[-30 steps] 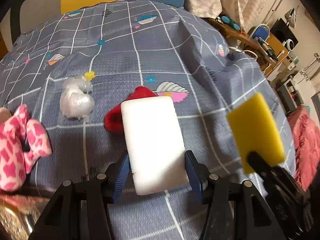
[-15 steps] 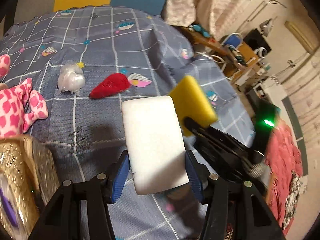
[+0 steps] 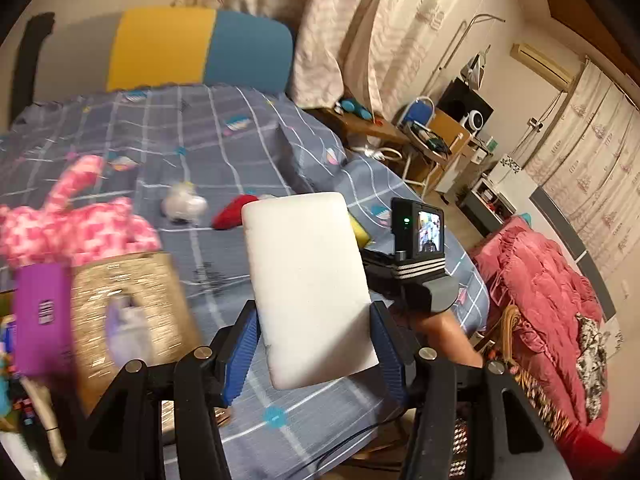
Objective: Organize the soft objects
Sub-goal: 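Carry the white block into the gold tray and release with left gripper while right carries the sponge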
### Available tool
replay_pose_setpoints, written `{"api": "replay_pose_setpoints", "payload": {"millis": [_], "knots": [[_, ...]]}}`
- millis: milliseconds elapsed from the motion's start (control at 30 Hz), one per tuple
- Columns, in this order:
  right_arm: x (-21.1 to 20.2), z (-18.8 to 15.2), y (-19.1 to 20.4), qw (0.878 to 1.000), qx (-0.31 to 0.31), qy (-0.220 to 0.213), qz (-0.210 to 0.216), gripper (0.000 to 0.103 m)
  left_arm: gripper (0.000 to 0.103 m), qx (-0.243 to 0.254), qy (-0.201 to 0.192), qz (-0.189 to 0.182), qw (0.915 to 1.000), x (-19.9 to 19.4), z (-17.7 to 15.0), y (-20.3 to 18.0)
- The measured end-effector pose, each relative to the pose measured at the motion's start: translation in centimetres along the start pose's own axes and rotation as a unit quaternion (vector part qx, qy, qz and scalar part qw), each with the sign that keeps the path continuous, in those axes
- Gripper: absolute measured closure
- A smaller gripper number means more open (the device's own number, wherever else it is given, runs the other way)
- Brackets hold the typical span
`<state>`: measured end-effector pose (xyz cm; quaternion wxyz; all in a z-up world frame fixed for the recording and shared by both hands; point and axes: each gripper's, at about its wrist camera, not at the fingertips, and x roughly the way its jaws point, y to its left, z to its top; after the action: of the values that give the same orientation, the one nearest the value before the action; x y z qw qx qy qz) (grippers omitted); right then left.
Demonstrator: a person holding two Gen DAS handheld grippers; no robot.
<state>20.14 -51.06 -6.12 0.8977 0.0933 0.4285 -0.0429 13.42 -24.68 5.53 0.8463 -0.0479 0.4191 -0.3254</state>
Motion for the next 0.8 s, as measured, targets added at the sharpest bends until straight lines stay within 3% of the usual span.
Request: {"api": "replay_pose_setpoints", "payload": {"millis": [233, 367, 567, 800], "knots": [[-1.5, -0.3, 1.6, 0.998, -0.041, -0.034, -0.023, 0.072, 0.047, -0.058, -0.042, 0.042, 0.9965, -6.5, -2.6, 6.8], [-2.7, -0.7, 2.2, 0.998, -0.040, -0.048, -0.024, 0.072, 0.047, -0.104, -0.055, 0.097, 0.9883, -9.4, -4.8, 12.4], [-5.1, -1.7, 3.8, 0.998, -0.035, -0.054, -0.012, 0.072, 0.047, -0.170, -0.033, 0.151, 0.9733, -10.2, -8.3, 19.9], [-9.2, -2.1, 7.5, 0.996, -0.049, -0.076, 0.015, 0.072, 0.047, -0.195, 0.000, 0.190, 0.9622, -9.8, -11.3, 24.7]]}}
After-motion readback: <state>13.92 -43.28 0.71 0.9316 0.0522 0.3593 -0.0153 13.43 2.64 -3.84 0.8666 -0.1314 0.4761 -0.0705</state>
